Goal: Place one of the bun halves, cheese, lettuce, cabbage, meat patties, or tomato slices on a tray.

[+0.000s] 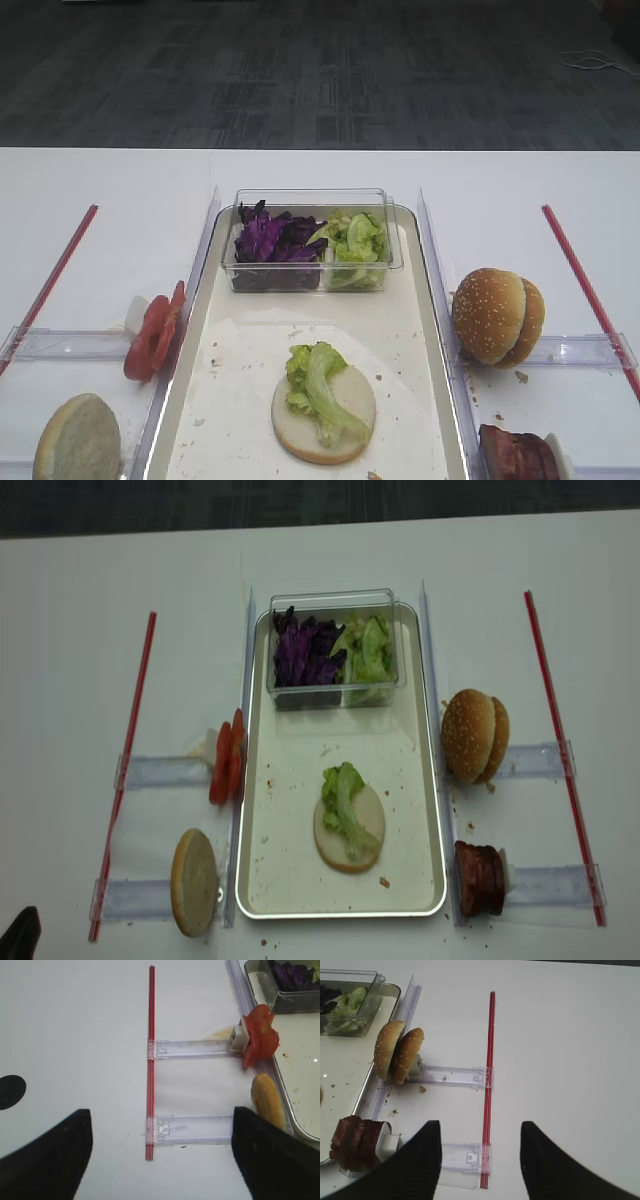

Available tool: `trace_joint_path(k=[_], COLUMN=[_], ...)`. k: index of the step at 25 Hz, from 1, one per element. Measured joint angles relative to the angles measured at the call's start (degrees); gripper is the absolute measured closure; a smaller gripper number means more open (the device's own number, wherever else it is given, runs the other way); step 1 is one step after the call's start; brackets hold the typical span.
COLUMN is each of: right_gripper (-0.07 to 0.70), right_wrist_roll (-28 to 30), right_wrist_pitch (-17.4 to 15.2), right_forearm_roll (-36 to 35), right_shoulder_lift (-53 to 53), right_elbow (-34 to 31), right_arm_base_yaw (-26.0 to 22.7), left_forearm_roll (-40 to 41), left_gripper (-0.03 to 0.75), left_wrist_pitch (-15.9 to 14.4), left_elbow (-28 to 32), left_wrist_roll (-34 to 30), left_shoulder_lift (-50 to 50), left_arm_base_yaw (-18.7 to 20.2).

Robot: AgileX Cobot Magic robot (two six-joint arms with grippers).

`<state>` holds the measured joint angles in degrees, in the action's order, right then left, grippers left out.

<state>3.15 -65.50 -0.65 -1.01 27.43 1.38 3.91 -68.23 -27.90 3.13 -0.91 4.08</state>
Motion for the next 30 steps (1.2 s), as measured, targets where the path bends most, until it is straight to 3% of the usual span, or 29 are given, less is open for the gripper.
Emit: trace_joint_path(k=[30], right_gripper=[0.277], right_wrist_roll=[-0.2], right_wrist_pitch=[0.3], right_forearm_roll=[0.0], right_shoulder_lift=[0.0], right_elbow=[-0.1], right_arm_base_yaw=[0.0], left_forearm_roll=[0.0], left_gripper=[0.177], left_wrist_pitch=[0.0], left_elbow=[0.0], left_wrist_roll=[0.0], left_shoulder_lift=[0.0], left_arm_base_yaw=[0.0])
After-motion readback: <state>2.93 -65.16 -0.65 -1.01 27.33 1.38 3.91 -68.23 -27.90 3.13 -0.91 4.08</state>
